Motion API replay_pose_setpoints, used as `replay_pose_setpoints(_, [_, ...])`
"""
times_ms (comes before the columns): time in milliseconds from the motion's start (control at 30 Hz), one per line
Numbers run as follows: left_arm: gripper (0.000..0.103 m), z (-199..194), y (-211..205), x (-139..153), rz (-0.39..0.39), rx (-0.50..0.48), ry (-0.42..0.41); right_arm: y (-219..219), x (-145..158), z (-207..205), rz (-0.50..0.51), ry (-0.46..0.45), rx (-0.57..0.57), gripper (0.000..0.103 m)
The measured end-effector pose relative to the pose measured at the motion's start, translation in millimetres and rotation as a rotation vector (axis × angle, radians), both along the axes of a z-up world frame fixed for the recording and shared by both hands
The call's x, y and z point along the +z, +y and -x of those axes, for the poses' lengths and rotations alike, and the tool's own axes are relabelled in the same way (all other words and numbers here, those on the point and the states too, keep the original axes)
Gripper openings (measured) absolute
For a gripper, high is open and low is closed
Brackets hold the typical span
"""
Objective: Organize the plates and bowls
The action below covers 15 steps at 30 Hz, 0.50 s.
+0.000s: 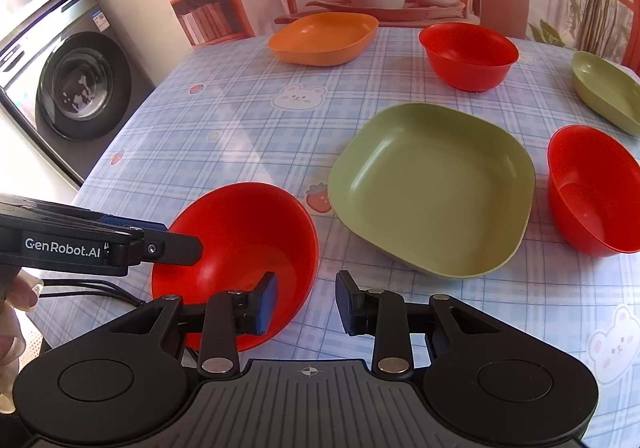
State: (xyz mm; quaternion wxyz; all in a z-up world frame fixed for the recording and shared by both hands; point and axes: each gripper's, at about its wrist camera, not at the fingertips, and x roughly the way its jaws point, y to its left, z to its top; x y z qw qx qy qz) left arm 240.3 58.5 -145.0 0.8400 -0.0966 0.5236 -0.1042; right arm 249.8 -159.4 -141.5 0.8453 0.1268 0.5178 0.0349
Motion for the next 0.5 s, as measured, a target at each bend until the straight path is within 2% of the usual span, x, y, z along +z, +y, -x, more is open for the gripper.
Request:
replay_pose_setpoints(167, [0.04, 2.8, -3.4, -2.1, -0.039, 0.006, -0.006, 2.1, -3.0, 0.5, -0.025, 0.004, -0.002, 0.029])
replay_pose_setpoints(333, [0.029, 4.0, -1.4, -1.5, -0.035, 0.021, -0.007, -1.1, -4.1, 1.1, -0.036, -0.001, -0.025, 0.023])
replay_pose_setpoints(433, [0.02, 7.3, -5.2, -1.4, -0.069, 0.024, -0.021, -2.3, -6.5, 0.7, -0.037, 0.008, -0.04, 0.02])
replay_pose_setpoints(500, [0.019, 7.1, -7.7, -2.3, -0.085, 0.023, -0.024, -1.9, -7.6, 0.6, -0.023, 0.015, -0.051, 0.019])
